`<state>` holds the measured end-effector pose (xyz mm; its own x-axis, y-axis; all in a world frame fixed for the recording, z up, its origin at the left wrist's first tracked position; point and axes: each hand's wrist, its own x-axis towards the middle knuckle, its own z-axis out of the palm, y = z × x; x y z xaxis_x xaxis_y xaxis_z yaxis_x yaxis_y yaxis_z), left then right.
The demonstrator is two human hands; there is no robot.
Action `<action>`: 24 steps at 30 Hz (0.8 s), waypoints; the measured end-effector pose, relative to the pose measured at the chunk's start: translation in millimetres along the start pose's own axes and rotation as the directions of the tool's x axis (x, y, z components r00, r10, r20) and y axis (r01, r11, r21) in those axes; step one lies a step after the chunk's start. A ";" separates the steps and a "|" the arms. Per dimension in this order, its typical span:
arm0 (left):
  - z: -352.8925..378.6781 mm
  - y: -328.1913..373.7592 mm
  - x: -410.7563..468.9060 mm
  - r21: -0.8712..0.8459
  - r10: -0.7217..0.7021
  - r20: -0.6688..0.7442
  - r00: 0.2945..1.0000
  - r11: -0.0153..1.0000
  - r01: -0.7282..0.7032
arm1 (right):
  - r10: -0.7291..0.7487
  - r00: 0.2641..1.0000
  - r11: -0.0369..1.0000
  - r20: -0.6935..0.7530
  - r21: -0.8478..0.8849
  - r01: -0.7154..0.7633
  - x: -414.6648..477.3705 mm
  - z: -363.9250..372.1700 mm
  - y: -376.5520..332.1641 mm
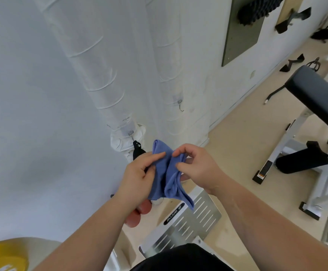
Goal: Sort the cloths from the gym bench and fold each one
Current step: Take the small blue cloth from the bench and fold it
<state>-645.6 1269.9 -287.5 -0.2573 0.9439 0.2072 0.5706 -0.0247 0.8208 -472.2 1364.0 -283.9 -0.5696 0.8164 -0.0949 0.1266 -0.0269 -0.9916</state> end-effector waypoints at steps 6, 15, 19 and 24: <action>4.9 5.1 -10.0 -0.098 -0.077 0.037 0.996 0.992 0.081 | 0.097 0.991 0.979 -0.095 0.187 -0.078 -0.3 17.1 -9.6; 6.5 23.0 -5.8 -0.201 -0.130 -0.028 0.991 0.972 0.122 | 0.112 0.990 0.918 -0.083 0.391 -0.070 4.4 23.2 -17.0; -6.9 26.3 4.2 -0.340 -0.195 0.058 0.979 0.918 0.203 | -0.217 0.969 0.948 -0.119 -0.261 0.180 5.0 7.0 -8.8; -25.9 29.0 16.2 -0.545 -0.202 0.276 0.940 0.772 0.327 | -0.179 0.960 0.977 0.215 -0.074 0.199 -0.5 -11.6 -21.5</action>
<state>-653.4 1276.0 -246.6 -0.1418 0.9828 -0.1186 -0.0683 0.1098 0.9916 -465.2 1370.9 -261.5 -0.7440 0.6648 0.0676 0.0703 0.1785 -0.9814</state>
